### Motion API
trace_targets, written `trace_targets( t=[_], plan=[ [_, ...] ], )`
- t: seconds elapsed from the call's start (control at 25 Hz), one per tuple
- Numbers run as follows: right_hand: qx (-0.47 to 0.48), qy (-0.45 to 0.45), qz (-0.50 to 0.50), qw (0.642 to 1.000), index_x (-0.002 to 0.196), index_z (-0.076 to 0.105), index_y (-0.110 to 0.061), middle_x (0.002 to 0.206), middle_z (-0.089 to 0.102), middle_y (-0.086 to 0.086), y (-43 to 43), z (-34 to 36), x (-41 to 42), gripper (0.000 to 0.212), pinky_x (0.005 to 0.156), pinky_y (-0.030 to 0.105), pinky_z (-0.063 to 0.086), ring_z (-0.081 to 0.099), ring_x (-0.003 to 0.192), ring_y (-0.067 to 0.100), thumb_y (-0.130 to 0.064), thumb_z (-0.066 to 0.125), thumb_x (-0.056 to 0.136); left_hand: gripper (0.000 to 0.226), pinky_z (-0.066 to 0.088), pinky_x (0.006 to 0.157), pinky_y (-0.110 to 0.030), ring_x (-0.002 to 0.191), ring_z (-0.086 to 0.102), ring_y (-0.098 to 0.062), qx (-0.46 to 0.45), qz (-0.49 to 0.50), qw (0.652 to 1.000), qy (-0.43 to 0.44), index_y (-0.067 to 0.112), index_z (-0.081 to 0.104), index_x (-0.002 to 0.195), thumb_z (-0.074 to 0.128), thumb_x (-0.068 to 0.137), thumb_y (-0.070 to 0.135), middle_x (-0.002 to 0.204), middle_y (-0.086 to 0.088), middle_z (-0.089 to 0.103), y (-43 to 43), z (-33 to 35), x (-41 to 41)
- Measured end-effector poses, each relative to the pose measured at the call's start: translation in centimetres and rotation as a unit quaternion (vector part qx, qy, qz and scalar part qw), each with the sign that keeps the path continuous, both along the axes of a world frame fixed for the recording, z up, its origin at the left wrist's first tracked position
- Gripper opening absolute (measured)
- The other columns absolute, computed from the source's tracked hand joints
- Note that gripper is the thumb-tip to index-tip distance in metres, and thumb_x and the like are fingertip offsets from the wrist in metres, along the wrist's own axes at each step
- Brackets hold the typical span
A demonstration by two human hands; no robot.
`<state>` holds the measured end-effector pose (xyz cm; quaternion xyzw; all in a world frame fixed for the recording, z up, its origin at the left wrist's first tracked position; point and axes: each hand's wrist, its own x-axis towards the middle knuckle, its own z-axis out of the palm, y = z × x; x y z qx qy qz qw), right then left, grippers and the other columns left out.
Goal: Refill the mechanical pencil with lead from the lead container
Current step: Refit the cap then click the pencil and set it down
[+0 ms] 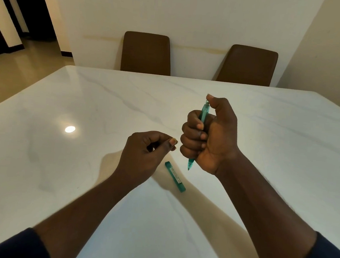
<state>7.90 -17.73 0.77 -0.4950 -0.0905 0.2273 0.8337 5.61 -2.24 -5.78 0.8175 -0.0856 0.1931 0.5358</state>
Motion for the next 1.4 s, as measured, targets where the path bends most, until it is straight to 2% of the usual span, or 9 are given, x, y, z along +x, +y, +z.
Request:
trace_targets(
  t=[0.36,0.56,0.84,1.04,1.24,1.4],
  plan=[
    [-0.010,-0.003,-0.010,1.000,0.053,0.032,-0.012,0.041,0.025,-0.003,-0.13,-0.01,-0.06,0.059,0.048,0.024,0.010,0.009,0.043,0.012,-0.061,0.036,0.087,0.020,0.049,0.062,-0.028,0.074,0.067,-0.016,0.011,0.003,1.000,-0.001,0.025,0.074,0.079,0.059,0.084,0.038,0.077,0.016,0.074,0.05,-0.07,0.00],
    [-0.015,-0.009,-0.019,1.000,0.053,0.032,-0.012,0.041,0.025,-0.003,-0.24,0.17,-0.13,0.060,0.048,0.024,0.011,0.010,0.043,0.012,-0.061,0.036,0.088,0.023,0.051,0.064,-0.034,0.072,0.066,-0.018,0.008,0.006,1.000,-0.005,0.022,0.077,0.081,0.060,0.083,0.037,0.077,0.012,0.075,0.09,-0.14,0.12],
    [-0.004,-0.007,-0.026,1.000,0.053,0.033,-0.011,0.040,0.025,-0.002,-0.26,0.26,-0.22,0.060,0.049,0.025,0.010,0.010,0.044,0.012,-0.060,0.037,0.088,0.021,0.046,0.059,-0.024,0.071,0.066,-0.018,0.013,0.006,1.000,-0.005,0.024,0.075,0.079,0.060,0.083,0.038,0.076,0.012,0.075,0.12,-0.15,0.14],
    [0.015,0.009,-0.022,1.000,0.052,0.034,-0.012,0.041,0.025,-0.003,-0.40,0.31,-0.24,0.059,0.049,0.025,0.009,0.009,0.044,0.012,-0.061,0.037,0.086,0.023,0.049,0.059,-0.035,0.073,0.067,-0.023,0.014,0.006,1.000,-0.005,0.023,0.075,0.079,0.059,0.084,0.039,0.077,0.013,0.074,0.06,-0.11,0.06],
    [0.023,0.015,-0.023,0.999,0.051,0.034,-0.013,0.040,0.025,-0.003,-0.52,0.50,-0.35,0.059,0.048,0.023,0.010,0.009,0.045,0.011,-0.061,0.036,0.086,0.020,0.046,0.057,-0.030,0.073,0.067,-0.024,0.017,0.005,1.000,0.000,0.028,0.072,0.077,0.058,0.083,0.041,0.077,0.015,0.074,-0.02,-0.04,-0.04],
    [0.025,0.010,-0.016,0.999,0.051,0.034,-0.013,0.040,0.025,-0.003,-0.74,0.68,-0.37,0.058,0.047,0.023,0.012,0.009,0.044,0.011,-0.059,0.035,0.087,0.019,0.048,0.058,-0.034,0.072,0.066,-0.024,0.022,0.007,1.000,-0.002,0.029,0.072,0.077,0.059,0.084,0.041,0.077,0.013,0.074,0.05,-0.22,0.09]
  ],
)
